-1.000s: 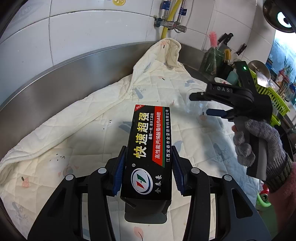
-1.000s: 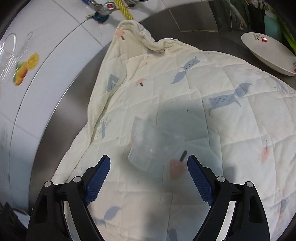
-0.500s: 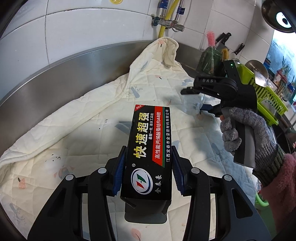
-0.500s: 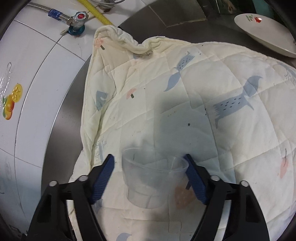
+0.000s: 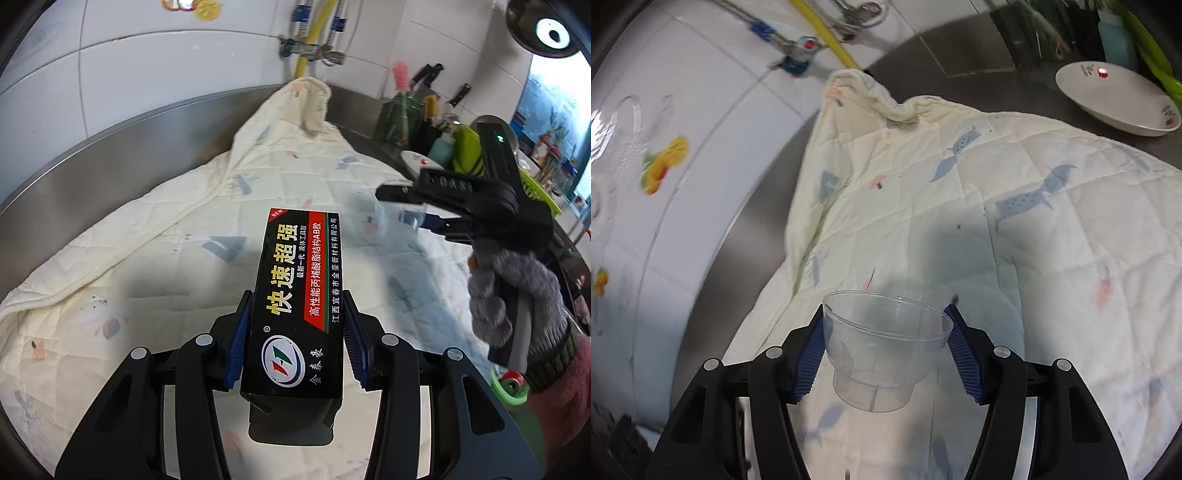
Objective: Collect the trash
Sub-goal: 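Carry the clear cup with the right tool into the basket while the left tool carries the box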
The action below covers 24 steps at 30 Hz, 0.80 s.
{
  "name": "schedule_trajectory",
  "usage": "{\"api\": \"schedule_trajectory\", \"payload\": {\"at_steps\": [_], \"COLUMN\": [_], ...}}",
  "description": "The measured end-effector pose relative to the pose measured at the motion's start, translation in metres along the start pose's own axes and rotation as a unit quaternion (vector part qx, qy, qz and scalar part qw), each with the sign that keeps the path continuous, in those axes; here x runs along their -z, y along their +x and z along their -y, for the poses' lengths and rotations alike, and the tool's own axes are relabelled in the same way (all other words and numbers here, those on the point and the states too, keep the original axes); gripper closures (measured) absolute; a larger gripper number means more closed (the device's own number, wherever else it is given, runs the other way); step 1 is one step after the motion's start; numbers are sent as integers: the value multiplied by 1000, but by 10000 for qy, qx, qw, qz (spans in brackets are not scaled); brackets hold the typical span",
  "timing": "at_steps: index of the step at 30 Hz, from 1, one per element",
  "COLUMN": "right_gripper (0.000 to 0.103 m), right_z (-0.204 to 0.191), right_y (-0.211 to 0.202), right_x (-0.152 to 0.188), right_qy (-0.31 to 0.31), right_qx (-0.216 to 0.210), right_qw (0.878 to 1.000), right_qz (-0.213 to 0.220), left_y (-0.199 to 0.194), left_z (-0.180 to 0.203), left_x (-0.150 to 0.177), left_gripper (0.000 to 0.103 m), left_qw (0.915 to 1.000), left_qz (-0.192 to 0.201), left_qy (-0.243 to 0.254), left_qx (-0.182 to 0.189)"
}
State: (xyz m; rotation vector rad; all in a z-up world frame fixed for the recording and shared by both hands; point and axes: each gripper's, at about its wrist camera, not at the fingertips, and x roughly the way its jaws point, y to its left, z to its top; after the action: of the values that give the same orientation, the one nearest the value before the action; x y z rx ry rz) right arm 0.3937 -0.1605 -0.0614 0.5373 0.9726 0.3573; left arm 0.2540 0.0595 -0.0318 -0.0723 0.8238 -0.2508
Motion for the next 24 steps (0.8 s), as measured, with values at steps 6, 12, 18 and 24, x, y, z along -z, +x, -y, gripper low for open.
{"api": "schedule_trajectory", "payload": {"at_steps": [6, 12, 18, 24], "right_gripper": [43, 43, 43, 43], "right_z": [2, 22, 48, 70], "right_y": [-54, -104, -150, -195], "right_x": [29, 61, 98, 133], "right_qy": [-390, -521, -570, -796], "right_qx": [292, 549, 992, 1486], "right_qw": [9986, 9966, 9926, 9845], "right_qz": [185, 317, 408, 487], "left_y": [-13, -25, -33, -35], "left_z": [29, 58, 91, 128], "left_x": [11, 25, 43, 61], "left_gripper": [58, 58, 58, 58], "left_qw": [9998, 9992, 9979, 9954], "left_qz": [25, 15, -22, -102], "left_qy": [162, 330, 457, 659], "left_qx": [130, 243, 466, 694]}}
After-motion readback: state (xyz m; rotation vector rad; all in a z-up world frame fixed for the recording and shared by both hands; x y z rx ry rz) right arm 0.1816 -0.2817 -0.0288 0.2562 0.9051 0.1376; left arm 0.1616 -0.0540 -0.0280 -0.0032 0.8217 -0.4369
